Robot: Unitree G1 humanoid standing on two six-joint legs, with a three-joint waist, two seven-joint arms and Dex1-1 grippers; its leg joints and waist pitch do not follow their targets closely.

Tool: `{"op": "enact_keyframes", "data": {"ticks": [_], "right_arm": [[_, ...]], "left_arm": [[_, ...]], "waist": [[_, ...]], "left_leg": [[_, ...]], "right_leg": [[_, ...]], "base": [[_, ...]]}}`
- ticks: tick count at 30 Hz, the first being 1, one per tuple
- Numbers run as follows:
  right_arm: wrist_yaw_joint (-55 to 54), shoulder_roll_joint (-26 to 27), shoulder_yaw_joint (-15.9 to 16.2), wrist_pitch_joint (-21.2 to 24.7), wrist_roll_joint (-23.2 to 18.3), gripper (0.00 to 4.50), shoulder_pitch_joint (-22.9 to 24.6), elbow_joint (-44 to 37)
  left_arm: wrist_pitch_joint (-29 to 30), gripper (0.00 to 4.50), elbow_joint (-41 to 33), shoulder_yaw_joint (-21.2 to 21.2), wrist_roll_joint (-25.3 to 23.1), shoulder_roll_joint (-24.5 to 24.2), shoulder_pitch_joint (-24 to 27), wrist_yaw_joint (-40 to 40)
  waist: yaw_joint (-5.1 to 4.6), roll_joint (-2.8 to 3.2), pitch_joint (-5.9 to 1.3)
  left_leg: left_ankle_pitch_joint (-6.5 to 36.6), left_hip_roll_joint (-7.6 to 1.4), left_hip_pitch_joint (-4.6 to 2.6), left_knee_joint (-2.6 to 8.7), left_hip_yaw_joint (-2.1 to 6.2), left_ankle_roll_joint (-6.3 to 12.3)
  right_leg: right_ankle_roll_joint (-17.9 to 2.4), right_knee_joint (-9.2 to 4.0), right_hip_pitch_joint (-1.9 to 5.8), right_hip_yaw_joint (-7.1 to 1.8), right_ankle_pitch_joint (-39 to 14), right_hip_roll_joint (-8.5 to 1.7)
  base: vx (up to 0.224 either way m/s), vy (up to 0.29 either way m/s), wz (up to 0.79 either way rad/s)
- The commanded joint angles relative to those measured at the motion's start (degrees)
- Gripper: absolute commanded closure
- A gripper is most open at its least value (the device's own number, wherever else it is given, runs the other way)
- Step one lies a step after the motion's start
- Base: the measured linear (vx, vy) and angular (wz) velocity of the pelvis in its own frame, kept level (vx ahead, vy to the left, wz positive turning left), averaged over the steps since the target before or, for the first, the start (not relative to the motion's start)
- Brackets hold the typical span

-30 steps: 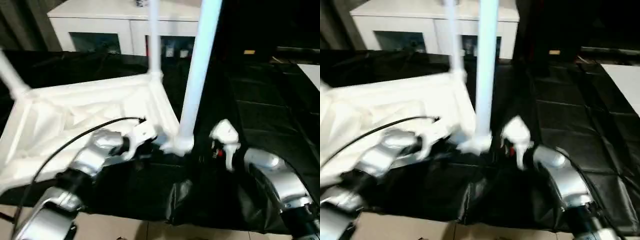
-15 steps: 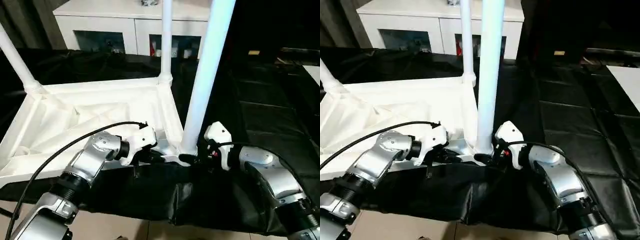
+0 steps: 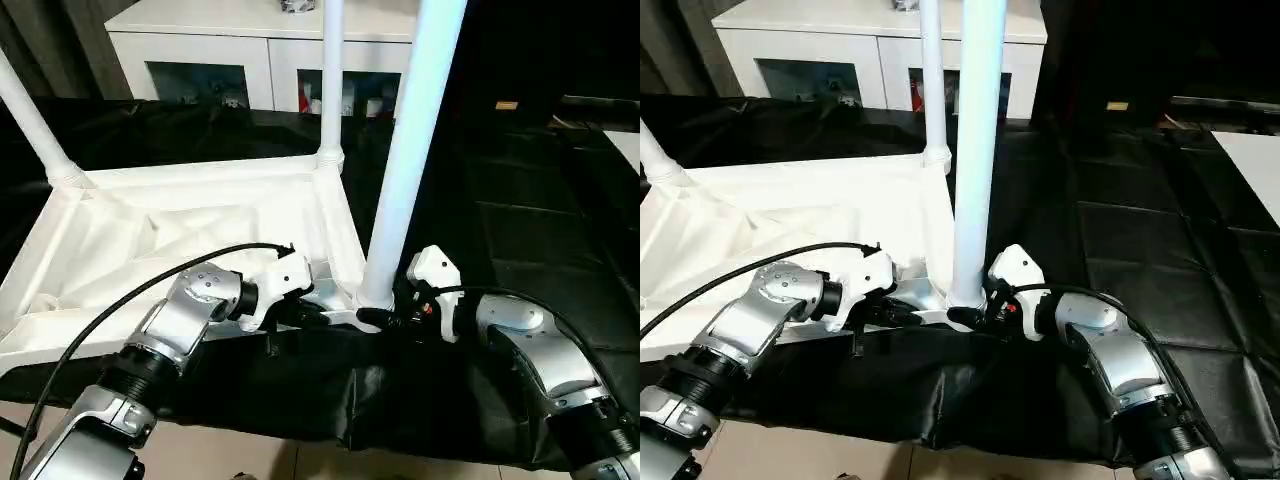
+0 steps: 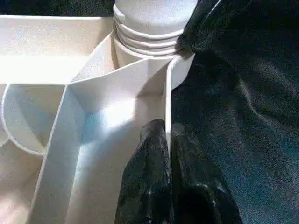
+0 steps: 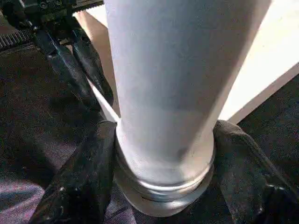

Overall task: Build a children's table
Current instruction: Rotate leg to tighten

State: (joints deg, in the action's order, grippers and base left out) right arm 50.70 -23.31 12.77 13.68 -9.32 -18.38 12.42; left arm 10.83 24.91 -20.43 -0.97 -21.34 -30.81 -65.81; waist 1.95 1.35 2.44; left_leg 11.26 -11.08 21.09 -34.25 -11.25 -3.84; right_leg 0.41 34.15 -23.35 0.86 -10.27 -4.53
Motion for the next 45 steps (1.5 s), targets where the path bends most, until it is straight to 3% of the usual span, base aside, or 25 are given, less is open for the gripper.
{"op": "enact_keyframes", "data": {"ticks": [1, 7, 9, 14, 18, 23, 24, 27, 31, 32, 34, 37, 39, 42, 45], "right_arm": [[-7.2, 2.2, -1.7, -0.9, 2.3, 1.82, -1.4, 3.1], [-26.4, 8.8, -7.1, 1.5, 5.1, 1.83, -3.5, 9.6], [-35.8, 12.6, -9.1, 4.3, 6.0, 1.83, -4.4, 12.1], [-45.7, 17.3, -11.3, 5.9, 6.8, 1.83, -6.8, 16.6], [-51.1, 20.3, -11.2, 4.7, 7.6, 1.83, -9.0, 20.2], [-48.1, 21.9, -11.4, 1.3, 5.6, 1.83, -9.3, 19.2], [-46.8, 21.7, -11.2, 0.7, 5.3, 1.27, -9.1, 18.4], [-44.0, 19.9, -9.8, -0.7, 6.0, 1.11, -8.1, 15.5], [-41.1, 17.9, -10.7, 0.6, 4.2, 0.74, -7.0, 11.6], [-36.4, 15.8, -10.4, 2.7, 2.7, 0.74, -6.3, 8.9], [-31.1, 12.5, -9.0, 2.9, 2.7, 0.67, -5.2, 6.5], [-20.3, 8.1, -8.2, 3.7, -1.2, 0.67, -2.5, 2.0], [-13.2, 4.7, -7.1, 3.3, -3.4, 0.67, -0.4, -1.1], [-7.4, 1.6, -5.4, 2.4, -4.3, 0.67, 1.5, -3.3], [-3.0, -0.6, -3.8, 2.4, -4.6, 0.67, 2.4, -4.9]], "left_arm": [[-0.3, 4.5, 0.3, -0.1, -0.8, 1.6, -0.7, 2.7], [1.0, 4.5, 8.4, 2.2, -3.0, 6.5, -5.3, 14.0], [3.0, 4.5, 14.2, 3.4, -4.0, 10.4, -9.1, 22.0], [3.4, 4.5, 20.4, 5.4, -4.6, 14.7, -12.9, 31.3], [2.3, 4.5, 23.9, 6.2, -5.4, 16.8, -14.9, 36.1], [1.4, 4.5, 24.2, 6.0, -5.0, 16.1, -15.0, 34.7], [1.2, 4.5, 24.0, 5.9, -5.0, 15.8, -14.8, 34.5], [0.1, 4.5, 23.2, 5.1, -6.0, 14.4, -13.6, 32.8], [-0.1, 4.5, 20.4, 4.3, -6.0, 12.7, -11.6, 30.1], [0.2, 4.5, 18.2, 3.9, -5.9, 11.5, -10.3, 28.0], [0.4, 4.5, 16.3, 3.4, -5.7, 10.2, -9.1, 25.7], [0.3, 4.5, 13.9, 2.4, -5.2, 8.0, -7.5, 21.0], [-1.7, 4.5, 12.0, 1.4, -4.0, 6.3, -6.2, 16.0], [-2.9, 4.5, 8.6, 0.1, -1.9, 4.6, -4.3, 9.5], [-2.4, 4.5, 4.0, -1.4, -0.6, 2.9, -2.4, 4.2]], "waist": [[-0.14, -0.71, -3.44], [-0.99, -0.75, -3.41], [-0.99, -0.79, -3.48], [-0.9, -0.81, -3.81], [-0.78, -0.73, -3.77], [-0.69, -0.83, -3.63], [-0.65, -0.77, -3.64], [-0.42, -0.79, -3.7], [-1.15, -0.88, -3.64], [-1.26, -0.85, -3.67], [-1.2, -0.88, -3.63], [-1.28, -0.73, -3.47], [-1.19, -0.68, -3.4], [-1.03, -0.69, -3.37], [-0.65, -0.69, -3.12]], "left_leg": [[9.1, -1.6, -0.47, 3.94, 0.59, 3.84], [11.4, -1.23, -0.67, 4.13, 0.73, 0.64], [10.9, -1.17, -0.65, 4.06, 0.72, 0.95], [6.4, -0.9, -0.33, 3.64, 0.56, 2.82], [7.2, -0.94, -0.52, 3.73, 0.61, 2.81], [9.7, -1.06, -0.55, 3.9, 0.64, 2.96], [9.3, -1.08, -0.52, 3.92, 0.67, 3.08], [7.5, -1.05, -0.27, 3.84, 0.71, 3.84], [7.7, -1.09, -0.14, 3.83, 0.77, 4.73], [7.7, -1.07, -0.15, 3.75, 0.71, 4.8], [7.6, -1.28, -0.2, 3.76, 0.75, 5.42], [8.9, -1.29, -0.2, 3.74, 0.64, 5.8], [10.4, -1.5, -0.33, 3.88, 0.72, 5.43], [10.9, -1.76, -0.4, 4.03, 0.8, 5.12], [13.1, -1.93, -0.61, 4.3, 0.75, 4.05]], "right_leg": [[-14.5, -3.19, 2.7, -1.25, -6.7, -2.39], [-12.6, -3.7, 2.48, -1.27, -11.8, -2.26], [-12.7, -3.68, 2.51, -1.32, -10.3, -2.24], [-13.9, -3.17, 2.96, -1.35, -3.2, -2.15], [-14.2, -3.37, 2.98, -1.23, -4.5, -2.27], [-13.3, -3.66, 2.94, -1.24, -7.3, -2.44], [-13.3, -3.62, 2.95, -1.21, -6.9, -2.39], [-13.6, -3.25, 3.26, -1.17, -3.5, -2.33], [-14.1, -3.33, 3.4, -1.13, -3.8, -2.4], [-14.2, -3.34, 3.34, -1.14, -4.1, -2.34], [-14.5, -3.3, 3.42, -1.11, -3.7, -2.26], [-14.7, -3.45, 3.22, -1.17, -5.2, -2.28], [-14.6, -3.73, 3.09, -1.17, -7.3, -2.34], [-14.9, -3.65, 3.0, -1.2, -7.4, -2.42], [-14.4, -3.86, 2.62, -1.3, -11.3, -2.5]], "base": [[0.0, 0.0, 0.0], [0.0, 0.0, 0.0], [0.0, 0.0, 0.0], [0.0, 0.0, 0.0], [0.0, 0.0, 0.0], [0.0, 0.0, 0.0], [0.0, 0.0, 0.0], [0.0, 0.0, 0.0], [0.0, 0.0, 0.0], [0.0, 0.0, 0.0], [0.0, 0.0, 0.0], [0.0, 0.0, 0.0], [0.0, 0.0, 0.0], [0.0, 0.0, 0.0], [0.0, 0.0, 0.0]]}}
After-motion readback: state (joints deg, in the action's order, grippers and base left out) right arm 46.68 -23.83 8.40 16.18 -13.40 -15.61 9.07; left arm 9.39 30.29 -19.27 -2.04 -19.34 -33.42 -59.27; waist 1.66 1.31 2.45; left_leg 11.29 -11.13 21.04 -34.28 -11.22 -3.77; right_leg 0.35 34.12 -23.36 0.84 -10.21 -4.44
